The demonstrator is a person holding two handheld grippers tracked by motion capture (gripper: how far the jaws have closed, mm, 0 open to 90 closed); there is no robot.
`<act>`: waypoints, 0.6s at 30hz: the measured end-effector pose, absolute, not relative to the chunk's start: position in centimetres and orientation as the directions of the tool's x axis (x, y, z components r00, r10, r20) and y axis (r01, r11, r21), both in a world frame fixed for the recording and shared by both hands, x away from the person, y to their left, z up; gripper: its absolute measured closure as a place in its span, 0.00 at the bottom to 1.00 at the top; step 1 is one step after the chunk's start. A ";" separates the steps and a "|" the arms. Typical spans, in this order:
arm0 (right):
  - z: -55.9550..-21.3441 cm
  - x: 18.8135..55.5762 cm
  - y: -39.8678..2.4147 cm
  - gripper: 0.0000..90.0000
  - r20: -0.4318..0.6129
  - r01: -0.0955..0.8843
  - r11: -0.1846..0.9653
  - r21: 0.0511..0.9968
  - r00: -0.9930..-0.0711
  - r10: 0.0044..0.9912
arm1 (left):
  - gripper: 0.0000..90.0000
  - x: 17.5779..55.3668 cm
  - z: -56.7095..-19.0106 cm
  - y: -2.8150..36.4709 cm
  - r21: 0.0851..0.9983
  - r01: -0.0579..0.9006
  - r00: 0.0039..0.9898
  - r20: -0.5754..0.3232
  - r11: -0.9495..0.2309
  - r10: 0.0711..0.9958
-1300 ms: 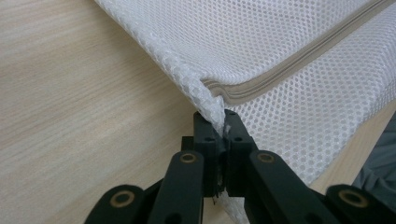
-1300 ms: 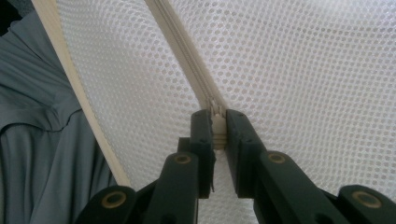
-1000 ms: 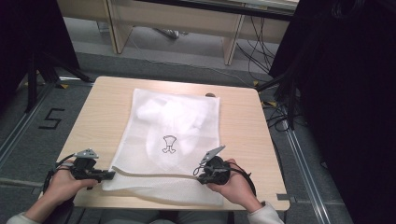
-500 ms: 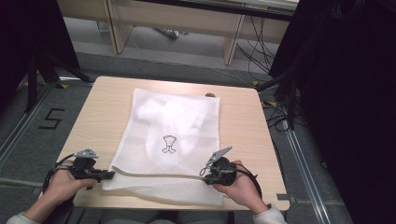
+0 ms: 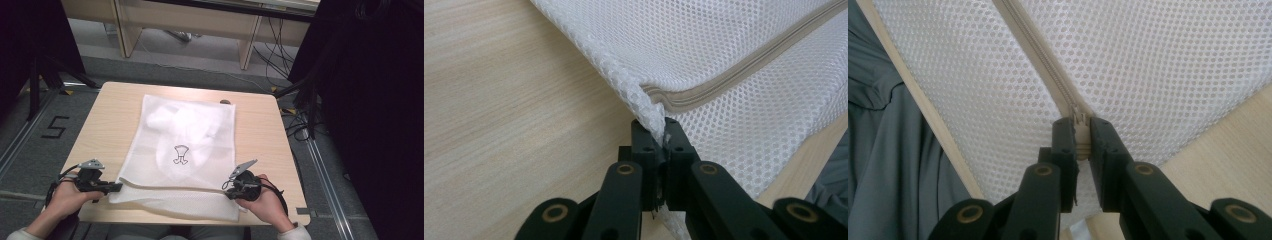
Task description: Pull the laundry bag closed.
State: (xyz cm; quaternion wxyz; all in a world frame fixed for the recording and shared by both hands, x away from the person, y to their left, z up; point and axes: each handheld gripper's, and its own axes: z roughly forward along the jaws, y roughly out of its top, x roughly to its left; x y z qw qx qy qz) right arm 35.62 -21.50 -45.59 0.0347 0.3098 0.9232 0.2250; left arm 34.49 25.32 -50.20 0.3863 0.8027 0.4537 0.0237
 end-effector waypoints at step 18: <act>-45.9 35.4 -22.9 0.91 0.083 0.575 0.700 0.423 -0.794 0.602 | 0.96 34.5 -50.1 25.3 0.631 0.720 0.581 -0.321 -0.289 0.748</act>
